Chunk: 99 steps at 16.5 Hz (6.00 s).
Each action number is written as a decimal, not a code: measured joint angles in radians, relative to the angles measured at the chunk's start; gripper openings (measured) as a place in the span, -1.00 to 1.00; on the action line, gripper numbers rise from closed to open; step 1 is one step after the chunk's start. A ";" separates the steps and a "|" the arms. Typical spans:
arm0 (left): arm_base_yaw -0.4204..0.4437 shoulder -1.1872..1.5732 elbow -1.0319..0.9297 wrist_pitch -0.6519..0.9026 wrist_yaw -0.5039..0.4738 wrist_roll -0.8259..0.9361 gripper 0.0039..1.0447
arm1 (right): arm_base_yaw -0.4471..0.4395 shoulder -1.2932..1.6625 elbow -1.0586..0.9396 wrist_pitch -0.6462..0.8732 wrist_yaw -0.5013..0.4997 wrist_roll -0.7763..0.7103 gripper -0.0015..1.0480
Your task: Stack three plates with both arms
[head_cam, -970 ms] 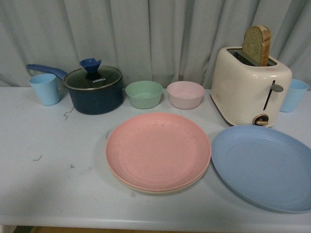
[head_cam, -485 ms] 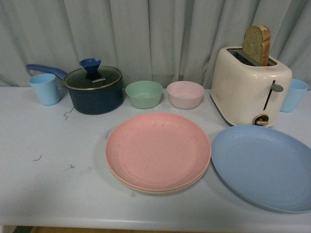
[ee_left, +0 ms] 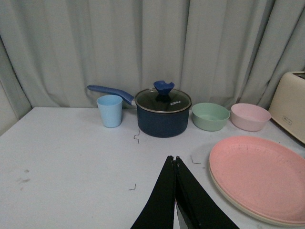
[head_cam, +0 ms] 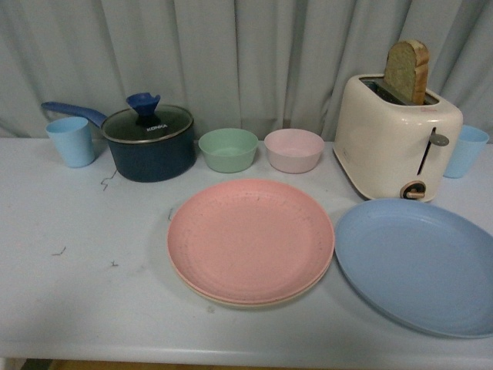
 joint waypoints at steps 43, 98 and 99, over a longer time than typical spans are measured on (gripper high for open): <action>0.000 -0.192 0.000 -0.204 0.000 0.001 0.88 | -0.185 2.022 0.853 0.304 -0.086 0.031 -0.94; 0.002 -0.192 0.000 -0.204 0.000 0.001 0.88 | 0.113 1.365 0.230 1.157 0.122 0.004 -0.96; 0.002 -0.192 0.000 -0.204 0.000 0.001 0.88 | 0.106 1.312 0.192 1.130 0.110 0.004 -0.96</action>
